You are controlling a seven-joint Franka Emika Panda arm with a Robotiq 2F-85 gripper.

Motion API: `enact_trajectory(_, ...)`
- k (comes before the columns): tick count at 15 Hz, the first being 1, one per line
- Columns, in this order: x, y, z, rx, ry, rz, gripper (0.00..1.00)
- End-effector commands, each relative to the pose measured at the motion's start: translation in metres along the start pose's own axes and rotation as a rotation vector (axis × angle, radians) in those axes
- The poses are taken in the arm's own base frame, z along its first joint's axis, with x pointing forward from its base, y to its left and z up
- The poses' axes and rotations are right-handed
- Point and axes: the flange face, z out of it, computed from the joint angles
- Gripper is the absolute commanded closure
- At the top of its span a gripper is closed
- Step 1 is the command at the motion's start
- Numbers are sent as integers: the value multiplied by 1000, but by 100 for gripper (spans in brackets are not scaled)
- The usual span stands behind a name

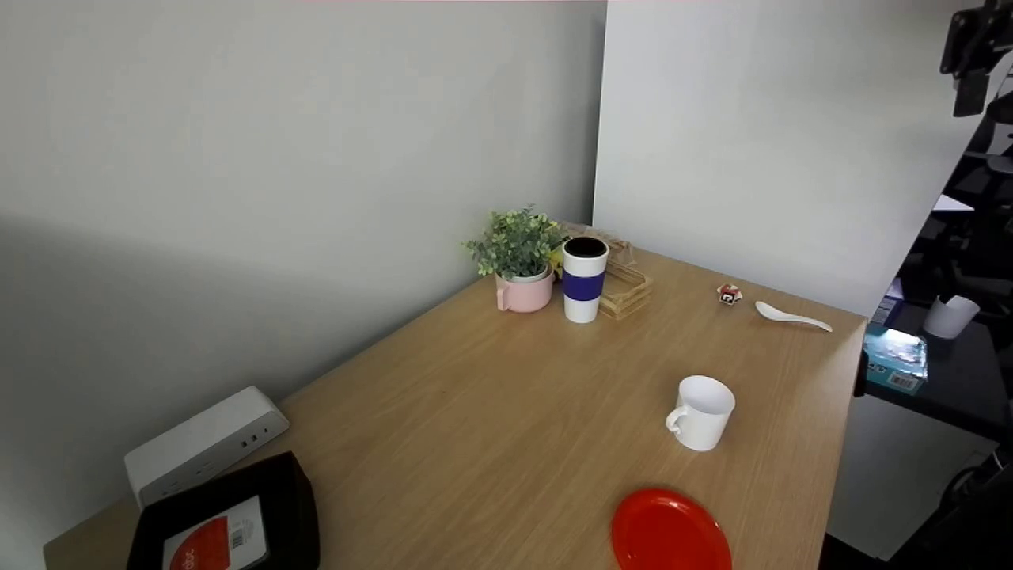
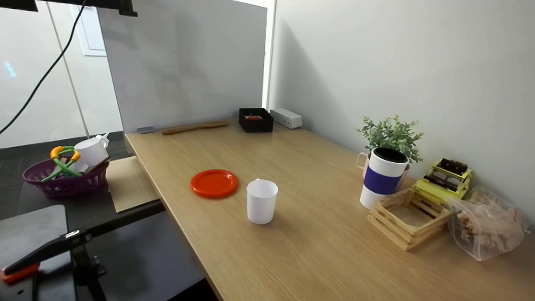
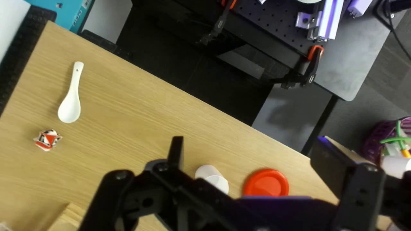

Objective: Put the white cup on the orange plate

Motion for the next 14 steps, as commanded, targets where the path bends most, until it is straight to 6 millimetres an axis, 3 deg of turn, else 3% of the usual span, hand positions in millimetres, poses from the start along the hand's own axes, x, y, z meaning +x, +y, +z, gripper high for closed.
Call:
enact_trajectory(1, 16, 6, 8, 60, -8, -190, 0)
enact_trajectory(3, 17, 8, 13, 81, -38, -295, 0)
enact_trajectory(4, 11, 2, 13, 48, -16, -210, 0)
enact_trajectory(9, 16, 6, 18, 63, -33, -274, 0)
enact_trajectory(14, 45, 3, 28, 71, -20, -301, 0)
